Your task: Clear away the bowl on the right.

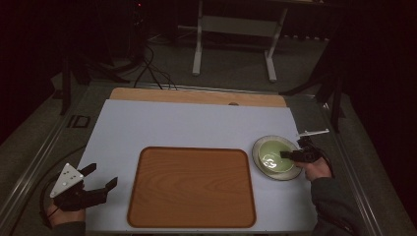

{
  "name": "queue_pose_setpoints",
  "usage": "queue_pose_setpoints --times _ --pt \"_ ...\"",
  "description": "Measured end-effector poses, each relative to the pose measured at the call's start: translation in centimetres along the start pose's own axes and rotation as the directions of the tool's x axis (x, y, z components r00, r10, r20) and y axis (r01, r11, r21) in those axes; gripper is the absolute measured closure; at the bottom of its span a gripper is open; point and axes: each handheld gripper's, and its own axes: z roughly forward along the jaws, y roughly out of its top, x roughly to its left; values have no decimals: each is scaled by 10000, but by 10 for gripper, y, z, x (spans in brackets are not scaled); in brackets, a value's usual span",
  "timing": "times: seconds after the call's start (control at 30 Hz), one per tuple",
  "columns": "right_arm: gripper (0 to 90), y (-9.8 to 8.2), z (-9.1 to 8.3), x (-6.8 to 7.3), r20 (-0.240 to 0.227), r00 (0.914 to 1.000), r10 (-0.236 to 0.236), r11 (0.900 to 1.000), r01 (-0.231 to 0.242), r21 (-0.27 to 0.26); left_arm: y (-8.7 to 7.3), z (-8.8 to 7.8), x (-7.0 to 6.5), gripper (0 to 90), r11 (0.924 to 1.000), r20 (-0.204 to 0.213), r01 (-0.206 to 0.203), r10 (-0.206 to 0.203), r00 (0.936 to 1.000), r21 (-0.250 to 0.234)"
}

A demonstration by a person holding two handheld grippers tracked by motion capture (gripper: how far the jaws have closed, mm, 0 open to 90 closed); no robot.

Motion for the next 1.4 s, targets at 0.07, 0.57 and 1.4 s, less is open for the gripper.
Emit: queue_pose_setpoints --times 0.07,0.57,1.4 --pt "826 -1 -1 0 17 10000 38 9999 -37 -112 0 0 0 148 10000 -25 -5 5 10000 -8" --pt "831 -1 -15 3 83 10000 -45 9993 48 -377 0 -1 0 148 10000 -70 7 -8 10000 -31" --pt "828 5 -31 9 125 9995 -277 9964 286 -801 0 -2 0 149 9999 -36 -9 9 10000 -117"
